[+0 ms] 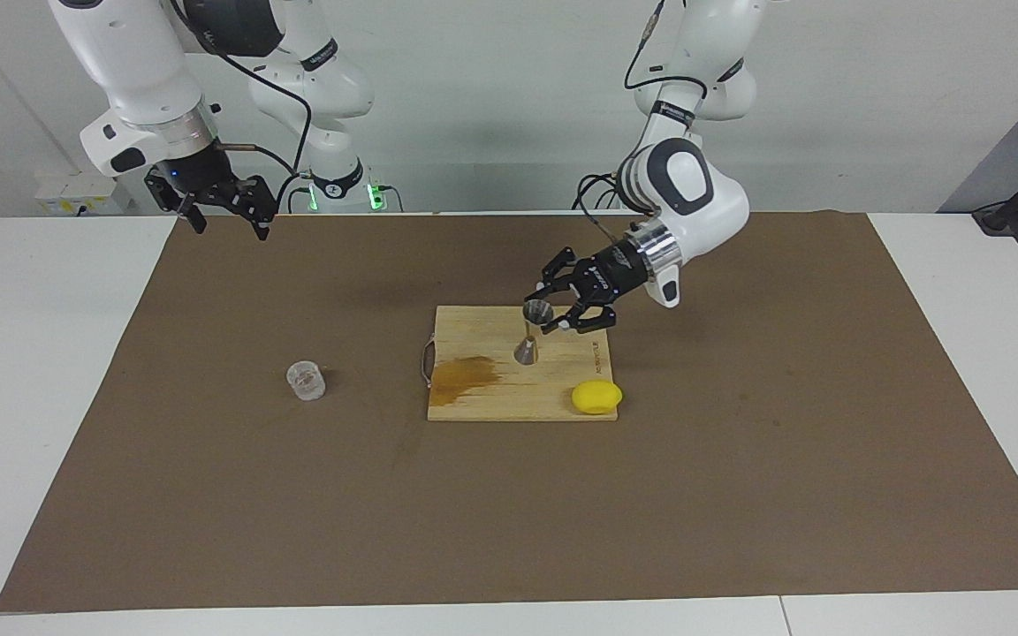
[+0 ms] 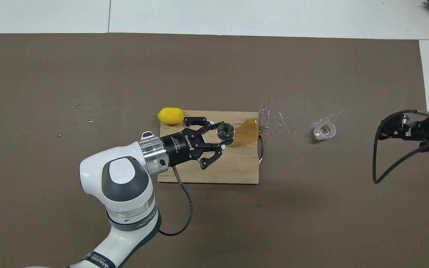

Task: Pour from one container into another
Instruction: 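Carry the metal cup with the left gripper over the wooden board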

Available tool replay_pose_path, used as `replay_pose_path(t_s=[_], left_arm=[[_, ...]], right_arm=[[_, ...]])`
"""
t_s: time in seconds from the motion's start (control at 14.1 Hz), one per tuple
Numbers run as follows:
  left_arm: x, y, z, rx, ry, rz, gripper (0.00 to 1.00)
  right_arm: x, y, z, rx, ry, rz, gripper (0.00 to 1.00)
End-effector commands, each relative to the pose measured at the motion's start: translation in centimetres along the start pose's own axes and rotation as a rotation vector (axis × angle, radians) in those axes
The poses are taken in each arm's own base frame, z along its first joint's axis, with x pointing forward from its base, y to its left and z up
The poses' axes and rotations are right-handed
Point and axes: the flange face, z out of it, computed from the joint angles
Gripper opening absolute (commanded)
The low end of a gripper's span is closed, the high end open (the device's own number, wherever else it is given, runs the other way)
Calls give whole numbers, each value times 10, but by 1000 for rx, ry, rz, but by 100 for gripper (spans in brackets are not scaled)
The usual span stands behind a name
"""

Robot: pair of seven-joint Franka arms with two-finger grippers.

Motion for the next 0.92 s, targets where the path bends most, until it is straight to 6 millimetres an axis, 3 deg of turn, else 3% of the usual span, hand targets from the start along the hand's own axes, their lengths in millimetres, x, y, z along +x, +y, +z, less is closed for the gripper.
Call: replay_pose_path(t_s=[0.0, 0.43, 0.57, 0.71, 0.85], left_arm=[[10, 10, 36, 14, -7, 15, 0], [14, 10, 46, 4, -22, -18, 0], [25, 9, 52, 6, -17, 62, 0], [28, 4, 57, 5, -27, 73, 0], [35, -1, 62, 17, -15, 71, 0]], right_arm=[[6, 3, 13, 55, -30, 217, 95], [45, 23, 56, 175, -164, 656, 95], [53, 29, 71, 218, -189, 763, 97], [64, 30, 94, 250, -268, 865, 99], [77, 46, 121, 303, -365, 963, 100]])
